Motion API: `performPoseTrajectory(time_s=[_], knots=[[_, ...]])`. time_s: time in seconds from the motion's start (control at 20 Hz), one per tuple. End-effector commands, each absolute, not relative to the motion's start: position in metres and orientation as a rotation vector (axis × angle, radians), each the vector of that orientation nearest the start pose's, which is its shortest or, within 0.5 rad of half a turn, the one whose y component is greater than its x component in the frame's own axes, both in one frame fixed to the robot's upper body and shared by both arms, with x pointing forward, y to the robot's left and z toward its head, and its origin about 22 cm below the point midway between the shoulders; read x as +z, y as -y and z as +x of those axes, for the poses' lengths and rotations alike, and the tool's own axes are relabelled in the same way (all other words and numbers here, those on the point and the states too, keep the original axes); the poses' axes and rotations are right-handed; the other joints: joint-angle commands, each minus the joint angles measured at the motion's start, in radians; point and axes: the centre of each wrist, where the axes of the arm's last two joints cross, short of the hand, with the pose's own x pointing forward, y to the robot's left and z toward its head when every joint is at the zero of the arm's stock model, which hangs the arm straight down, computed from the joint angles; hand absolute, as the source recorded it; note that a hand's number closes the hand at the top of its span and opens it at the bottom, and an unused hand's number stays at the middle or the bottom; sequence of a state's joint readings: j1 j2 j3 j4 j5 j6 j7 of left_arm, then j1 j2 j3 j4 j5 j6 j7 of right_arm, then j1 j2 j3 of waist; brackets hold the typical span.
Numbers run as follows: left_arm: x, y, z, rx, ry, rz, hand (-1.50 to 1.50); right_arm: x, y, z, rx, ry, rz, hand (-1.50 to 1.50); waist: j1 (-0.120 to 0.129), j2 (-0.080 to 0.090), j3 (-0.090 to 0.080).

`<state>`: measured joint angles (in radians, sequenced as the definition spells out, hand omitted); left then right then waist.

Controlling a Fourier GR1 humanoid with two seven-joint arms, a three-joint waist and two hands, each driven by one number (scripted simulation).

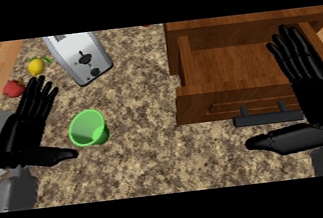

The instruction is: Pick up the cup, place it into the drawer and close the drawer

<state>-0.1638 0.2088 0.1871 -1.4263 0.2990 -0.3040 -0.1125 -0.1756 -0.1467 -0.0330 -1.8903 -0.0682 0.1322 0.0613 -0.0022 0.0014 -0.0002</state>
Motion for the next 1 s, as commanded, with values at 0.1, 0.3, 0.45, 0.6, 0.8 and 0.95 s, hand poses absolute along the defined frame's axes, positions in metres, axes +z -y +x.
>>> performPoseTrajectory(time_s=[0.1, 0.3, 0.45, 0.6, 0.8, 0.95], knots=[[-0.033, -0.306, 0.278, -0.016, 1.683, -0.184, -1.5, 0.144, 0.257, 0.265, 0.278, 1.992, 0.067, -1.5, -0.003, 0.0, 0.0], [-0.043, -0.327, 0.286, -0.022, 1.653, -0.112, -1.5, 0.134, 0.226, 0.274, 0.241, 2.008, 0.075, -1.5, 0.0, 0.0, 0.0], [-0.08, -0.332, 0.273, -0.025, 1.638, -0.124, -1.5, 0.152, 0.251, 0.28, 0.257, 2.002, 0.069, -1.5, -0.004, 0.002, -0.001], [-0.089, -0.334, 0.283, -0.033, 1.619, -0.103, -1.5, 0.141, 0.249, 0.278, 0.26, 1.993, 0.062, -1.5, -0.005, 0.002, -0.001], [-0.112, -0.345, 0.272, -0.029, 1.617, -0.095, -1.5, 0.148, 0.243, 0.275, 0.244, 2.009, 0.03, -1.5, -0.009, 0.002, -0.001], [-0.121, -0.346, 0.27, -0.027, 1.621, -0.083, -1.5, 0.145, 0.246, 0.264, 0.294, 2.004, 0.068, -1.5, -0.011, 0.002, -0.001]])
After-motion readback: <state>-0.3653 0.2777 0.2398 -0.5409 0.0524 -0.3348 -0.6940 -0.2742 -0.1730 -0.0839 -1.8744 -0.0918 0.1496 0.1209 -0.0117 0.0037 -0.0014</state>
